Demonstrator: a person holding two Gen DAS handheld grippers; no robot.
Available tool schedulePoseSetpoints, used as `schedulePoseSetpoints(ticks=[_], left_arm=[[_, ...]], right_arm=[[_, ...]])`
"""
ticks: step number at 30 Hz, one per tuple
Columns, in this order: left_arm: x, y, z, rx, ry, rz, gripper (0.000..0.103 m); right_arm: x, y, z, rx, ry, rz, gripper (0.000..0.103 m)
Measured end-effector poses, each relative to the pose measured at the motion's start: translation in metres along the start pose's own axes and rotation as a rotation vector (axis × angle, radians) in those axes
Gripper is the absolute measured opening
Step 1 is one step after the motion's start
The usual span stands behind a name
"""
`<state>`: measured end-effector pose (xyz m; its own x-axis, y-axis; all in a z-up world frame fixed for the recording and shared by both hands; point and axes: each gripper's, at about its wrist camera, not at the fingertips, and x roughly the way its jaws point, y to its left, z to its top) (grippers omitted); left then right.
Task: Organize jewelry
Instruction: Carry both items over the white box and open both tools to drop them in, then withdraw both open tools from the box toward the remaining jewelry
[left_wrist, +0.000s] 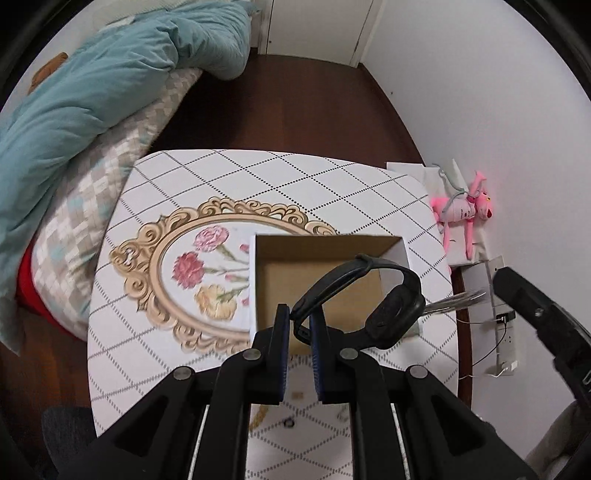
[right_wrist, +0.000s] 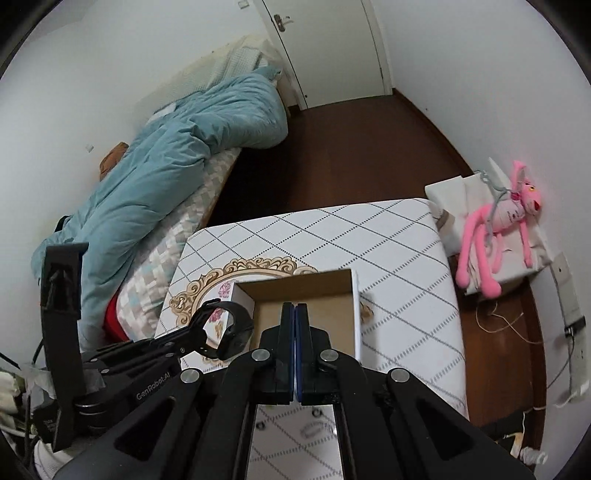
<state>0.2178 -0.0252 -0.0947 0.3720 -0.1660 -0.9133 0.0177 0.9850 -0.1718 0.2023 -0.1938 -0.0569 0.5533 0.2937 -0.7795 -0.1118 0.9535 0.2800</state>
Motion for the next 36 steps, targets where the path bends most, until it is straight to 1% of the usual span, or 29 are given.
schedulePoseSetpoints(ticks=[2,5,6,7,8,9,10,11,12,13,15,16,17,18,19,20,23,24,26,28,32,36], left_arm=[[0.014,-0.002,0.01,0.016,0.028,-0.001,0.009],[0.031,-0.002,0.022,-0.008,0.069,-0.011,0.014],[0.036,-0.003,0.026,-0.009,0.083,-0.018,0.015],[0.04,-0.004,0.03,-0.011,0.095,-0.021,0.016],[0.042,-0.003,0.033,-0.01,0.096,-0.014,0.018],[0.042,-0.004,0.035,-0.006,0.096,-0.004,0.023],[0.042,-0.004,0.037,0.0,0.091,0.013,0.04],[0.04,-0.001,0.039,-0.004,0.079,0.031,0.068],[0.038,0.001,0.039,-0.011,0.066,0.042,0.078],[0.035,0.004,0.039,-0.018,0.048,0.046,0.082],[0.031,0.009,0.035,-0.015,0.025,0.07,0.082],[0.032,0.01,0.035,-0.013,0.022,0.082,0.087],[0.032,0.012,0.031,-0.009,0.015,0.098,0.095],[0.034,0.014,0.029,-0.006,0.008,0.11,0.099],[0.035,0.016,0.025,-0.002,-0.002,0.127,0.103],[0.036,0.018,0.021,0.003,-0.013,0.148,0.103],[0.043,0.021,0.01,0.017,-0.027,0.21,0.103],[0.046,0.022,0.007,0.015,-0.024,0.217,0.103],[0.049,0.024,0.002,0.009,-0.014,0.213,0.103],[0.047,0.023,-0.003,0.01,-0.022,0.225,0.103],[0.037,0.022,-0.007,-0.001,-0.045,0.221,0.103],[0.021,0.019,-0.009,-0.005,-0.076,0.217,0.103]], right_arm=[[0.018,0.0,0.009,0.004,0.027,0.0,0.0],[0.044,-0.003,0.017,0.012,0.074,-0.001,0.0],[0.051,-0.004,0.018,0.014,0.084,-0.001,0.0],[0.06,-0.005,0.02,0.006,0.113,0.004,0.0],[0.067,-0.006,0.02,0.005,0.134,-0.004,0.0],[0.071,-0.008,0.019,0.006,0.141,-0.009,0.0],[0.076,-0.009,0.019,0.001,0.164,-0.016,0.0],[0.08,-0.01,0.017,-0.004,0.179,-0.034,0.0],[0.081,-0.012,0.015,-0.007,0.186,-0.048,0.0],[0.082,-0.014,0.014,-0.016,0.19,-0.061,0.0],[0.083,-0.016,0.01,-0.038,0.2,-0.107,0.004],[0.085,-0.018,0.006,-0.041,0.208,-0.134,0.016],[0.086,-0.02,0.003,-0.048,0.21,-0.154,0.039],[0.089,-0.021,-0.001,-0.059,0.211,-0.192,0.053],[0.091,-0.023,-0.004,-0.065,0.215,-0.219,0.084],[0.093,-0.024,-0.006,-0.069,0.216,-0.24,0.095],[0.098,-0.025,-0.015,-0.086,0.212,-0.312,0.095],[0.099,-0.026,-0.018,-0.093,0.212,-0.324,0.095],[0.101,-0.026,-0.023,-0.1,0.207,-0.351,0.098],[0.099,-0.025,-0.025,-0.101,0.201,-0.356,0.1],[0.092,-0.022,-0.029,-0.114,0.179,-0.376,0.1],[0.076,-0.016,-0.028,-0.115,0.147,-0.38,0.1]])
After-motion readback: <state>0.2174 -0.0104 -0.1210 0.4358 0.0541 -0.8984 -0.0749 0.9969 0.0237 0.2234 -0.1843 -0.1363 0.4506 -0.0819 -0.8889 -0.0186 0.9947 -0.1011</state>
